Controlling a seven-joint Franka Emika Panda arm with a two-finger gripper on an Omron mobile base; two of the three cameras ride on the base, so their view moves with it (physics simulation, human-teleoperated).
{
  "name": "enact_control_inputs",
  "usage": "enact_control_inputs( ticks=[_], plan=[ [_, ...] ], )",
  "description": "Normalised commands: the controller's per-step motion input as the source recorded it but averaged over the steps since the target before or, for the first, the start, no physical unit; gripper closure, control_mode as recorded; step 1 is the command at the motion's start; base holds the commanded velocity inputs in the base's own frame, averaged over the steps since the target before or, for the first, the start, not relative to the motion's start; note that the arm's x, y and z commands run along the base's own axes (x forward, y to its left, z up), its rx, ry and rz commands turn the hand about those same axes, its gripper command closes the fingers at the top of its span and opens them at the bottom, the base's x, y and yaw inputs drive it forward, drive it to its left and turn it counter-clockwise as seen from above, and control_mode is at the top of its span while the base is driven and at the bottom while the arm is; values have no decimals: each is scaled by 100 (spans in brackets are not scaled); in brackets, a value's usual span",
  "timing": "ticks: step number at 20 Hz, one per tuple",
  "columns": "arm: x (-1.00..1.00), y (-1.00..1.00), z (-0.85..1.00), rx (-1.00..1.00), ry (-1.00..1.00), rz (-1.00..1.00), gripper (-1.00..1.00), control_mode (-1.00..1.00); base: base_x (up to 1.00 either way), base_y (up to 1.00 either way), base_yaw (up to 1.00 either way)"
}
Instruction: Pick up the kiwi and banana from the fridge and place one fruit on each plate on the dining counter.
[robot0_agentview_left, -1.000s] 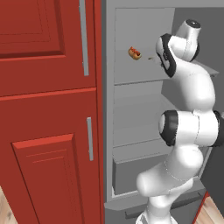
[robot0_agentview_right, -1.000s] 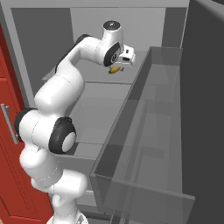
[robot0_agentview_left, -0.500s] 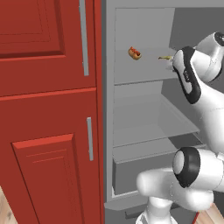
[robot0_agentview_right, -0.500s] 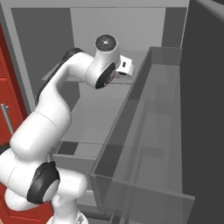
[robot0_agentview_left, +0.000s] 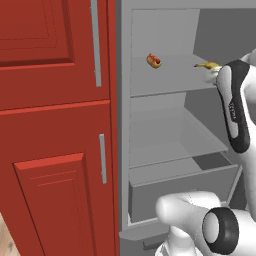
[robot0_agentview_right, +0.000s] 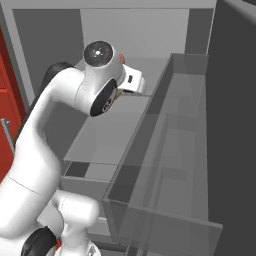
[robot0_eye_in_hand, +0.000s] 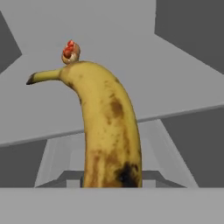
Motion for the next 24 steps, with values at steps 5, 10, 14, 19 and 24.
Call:
enact_control_inputs(
  ticks=[5,10,14,19,24],
  plan=[
    [-100,0,15,2,0,-2,100,-100,0,0,0],
    [-91,10,0,1,0,-7,100,-100,0,0,0],
    [-57,17,-1,0,0,-2,100,-100,0,0,0],
    [-30,29,-6,0,8,2,100,-100,0,0,0],
    [-36,25,-9,0,1,0,100,-100,0,0,0]
  ],
)
